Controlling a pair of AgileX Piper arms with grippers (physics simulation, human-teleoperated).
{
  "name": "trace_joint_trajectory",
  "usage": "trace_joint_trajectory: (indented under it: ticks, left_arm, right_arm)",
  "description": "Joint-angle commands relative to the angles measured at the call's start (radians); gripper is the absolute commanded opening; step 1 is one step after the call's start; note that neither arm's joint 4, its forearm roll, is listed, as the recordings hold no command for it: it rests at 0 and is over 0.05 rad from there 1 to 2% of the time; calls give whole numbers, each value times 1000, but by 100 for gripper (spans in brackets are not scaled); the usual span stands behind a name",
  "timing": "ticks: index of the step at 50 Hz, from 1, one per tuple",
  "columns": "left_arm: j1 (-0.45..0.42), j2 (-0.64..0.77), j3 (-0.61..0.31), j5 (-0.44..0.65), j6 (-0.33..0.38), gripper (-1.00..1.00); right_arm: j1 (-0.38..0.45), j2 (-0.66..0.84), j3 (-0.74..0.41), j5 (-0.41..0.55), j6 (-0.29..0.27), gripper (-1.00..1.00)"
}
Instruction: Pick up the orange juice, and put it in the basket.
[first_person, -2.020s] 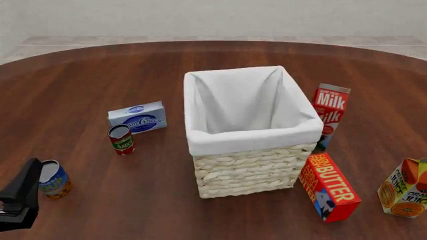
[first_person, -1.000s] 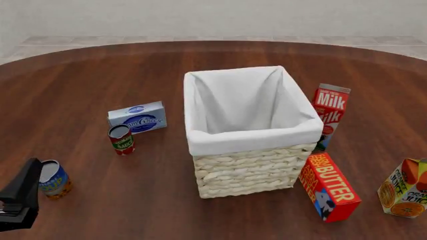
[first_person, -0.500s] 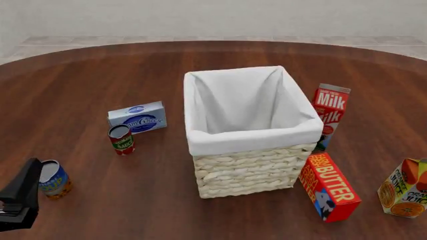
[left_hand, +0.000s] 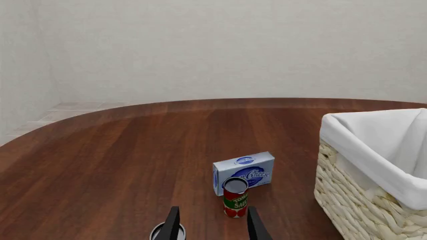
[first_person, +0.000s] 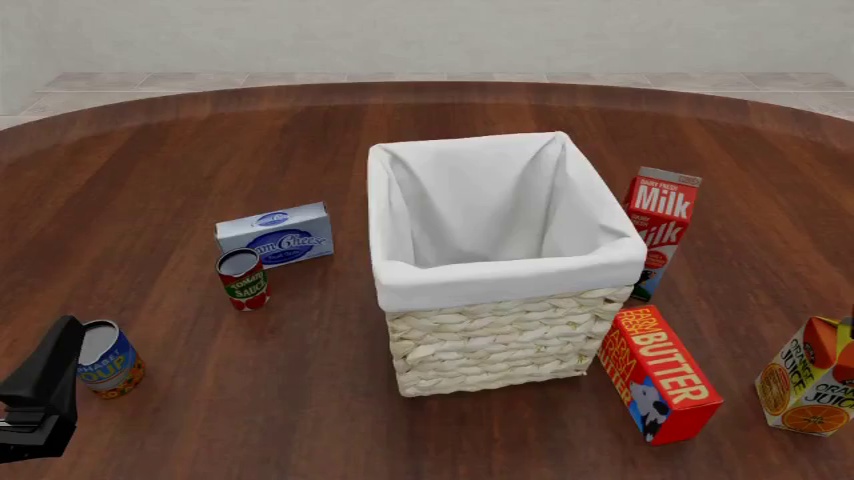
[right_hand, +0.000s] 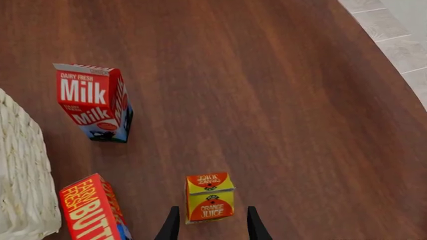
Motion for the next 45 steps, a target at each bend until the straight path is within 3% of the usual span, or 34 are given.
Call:
trace_joint_trajectory:
  ticks: [1,45]
  left_arm:
    - [0,0,0,0,0,100]
    - [0,0,0,0,0,100]
  right_arm:
    - [6,15,40,-51,3,100]
    - [-10,153,153,-263,-30,100]
